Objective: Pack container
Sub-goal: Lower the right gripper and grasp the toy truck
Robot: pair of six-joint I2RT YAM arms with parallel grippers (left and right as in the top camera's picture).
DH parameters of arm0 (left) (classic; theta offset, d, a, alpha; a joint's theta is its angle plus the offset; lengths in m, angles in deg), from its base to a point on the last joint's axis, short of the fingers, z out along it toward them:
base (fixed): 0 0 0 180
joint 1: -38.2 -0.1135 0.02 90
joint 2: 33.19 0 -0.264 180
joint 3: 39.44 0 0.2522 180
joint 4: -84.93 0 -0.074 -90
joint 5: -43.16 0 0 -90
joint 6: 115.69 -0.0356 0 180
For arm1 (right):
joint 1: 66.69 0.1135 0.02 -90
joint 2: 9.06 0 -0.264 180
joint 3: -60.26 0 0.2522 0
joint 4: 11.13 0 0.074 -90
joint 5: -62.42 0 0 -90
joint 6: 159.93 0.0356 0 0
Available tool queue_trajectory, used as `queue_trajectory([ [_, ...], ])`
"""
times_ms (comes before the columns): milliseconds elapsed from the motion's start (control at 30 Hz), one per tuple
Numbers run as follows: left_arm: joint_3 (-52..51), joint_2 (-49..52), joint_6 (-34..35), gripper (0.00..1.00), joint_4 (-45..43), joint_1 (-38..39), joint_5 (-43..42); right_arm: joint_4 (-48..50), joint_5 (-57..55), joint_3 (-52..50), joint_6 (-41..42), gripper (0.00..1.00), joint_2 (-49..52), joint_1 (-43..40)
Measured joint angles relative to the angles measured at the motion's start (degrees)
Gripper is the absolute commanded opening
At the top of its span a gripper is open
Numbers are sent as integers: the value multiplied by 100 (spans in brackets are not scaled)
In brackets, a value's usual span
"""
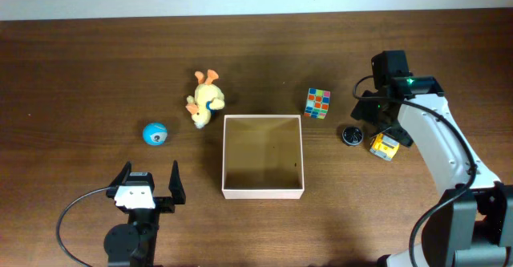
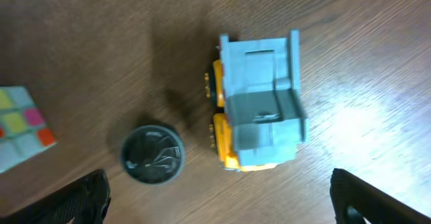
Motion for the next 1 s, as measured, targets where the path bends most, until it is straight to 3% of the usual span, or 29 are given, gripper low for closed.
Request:
queue_trajectory([
  [300, 0, 0, 0, 99, 0, 2, 0, -72, -76, 2, -734, 99, 4, -553],
  [667, 0, 0, 0, 99, 0, 0, 0, 356, 2081, 2, -2288, 99, 4, -1572],
  [1000, 0, 0, 0, 99, 2, 0, 0, 216, 2083, 2, -2291, 99, 4, -1698],
])
